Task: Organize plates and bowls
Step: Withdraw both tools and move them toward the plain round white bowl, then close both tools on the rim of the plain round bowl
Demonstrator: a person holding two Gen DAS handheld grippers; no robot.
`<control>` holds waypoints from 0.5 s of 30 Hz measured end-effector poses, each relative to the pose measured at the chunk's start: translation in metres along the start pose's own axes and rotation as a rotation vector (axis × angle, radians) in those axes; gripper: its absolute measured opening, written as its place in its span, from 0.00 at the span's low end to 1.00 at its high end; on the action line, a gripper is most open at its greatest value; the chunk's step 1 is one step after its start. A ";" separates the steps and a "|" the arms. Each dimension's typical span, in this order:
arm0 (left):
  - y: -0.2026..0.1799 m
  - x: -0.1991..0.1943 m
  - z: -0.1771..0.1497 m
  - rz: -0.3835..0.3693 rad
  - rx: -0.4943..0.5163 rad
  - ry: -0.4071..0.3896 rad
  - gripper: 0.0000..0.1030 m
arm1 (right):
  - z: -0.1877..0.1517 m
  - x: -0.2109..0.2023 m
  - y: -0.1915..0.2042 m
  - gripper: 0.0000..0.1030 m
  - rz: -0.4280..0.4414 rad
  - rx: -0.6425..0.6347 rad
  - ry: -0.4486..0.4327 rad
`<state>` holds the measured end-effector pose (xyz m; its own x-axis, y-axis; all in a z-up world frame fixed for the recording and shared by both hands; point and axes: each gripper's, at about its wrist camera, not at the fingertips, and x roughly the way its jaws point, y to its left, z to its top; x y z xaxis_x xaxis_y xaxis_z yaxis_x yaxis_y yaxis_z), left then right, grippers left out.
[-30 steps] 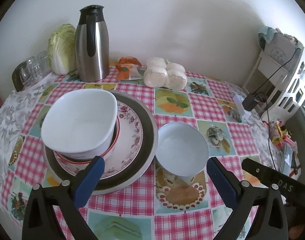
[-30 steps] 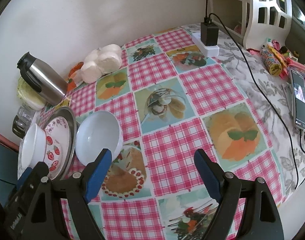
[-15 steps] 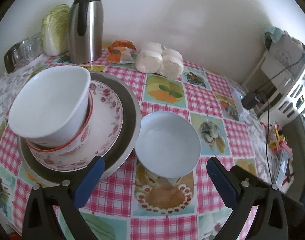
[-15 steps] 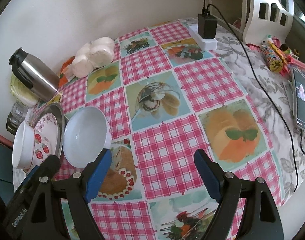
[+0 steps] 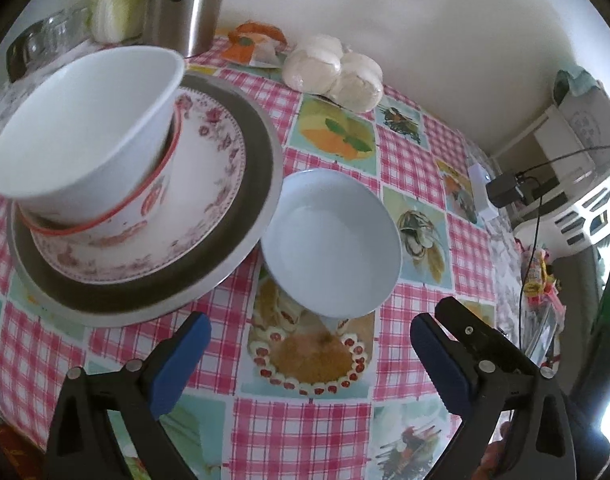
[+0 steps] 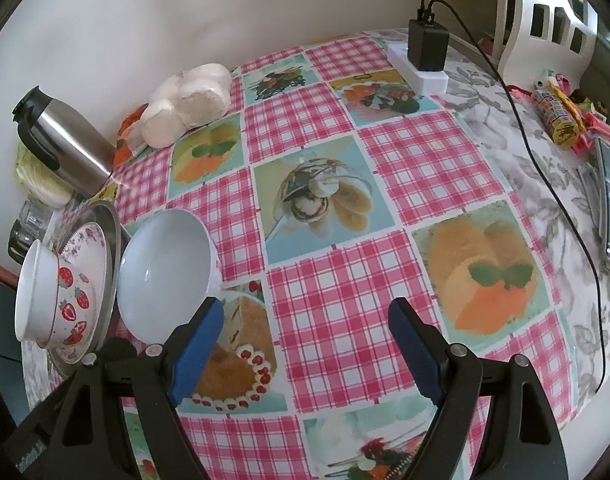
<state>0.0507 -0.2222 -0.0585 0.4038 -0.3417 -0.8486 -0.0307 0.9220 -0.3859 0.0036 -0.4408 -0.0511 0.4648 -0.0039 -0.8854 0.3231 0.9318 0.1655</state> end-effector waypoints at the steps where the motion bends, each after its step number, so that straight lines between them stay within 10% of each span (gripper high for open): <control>1: 0.003 0.000 -0.001 -0.001 -0.022 0.006 0.92 | 0.000 0.001 0.001 0.82 0.004 -0.002 -0.001; 15: 0.035 0.020 0.003 -0.018 -0.232 0.079 0.81 | 0.010 0.023 0.033 0.49 0.070 -0.053 -0.015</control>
<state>0.0603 -0.1962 -0.0884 0.3333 -0.3791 -0.8633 -0.2370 0.8525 -0.4659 0.0331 -0.4140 -0.0623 0.4969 0.0568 -0.8660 0.2457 0.9478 0.2031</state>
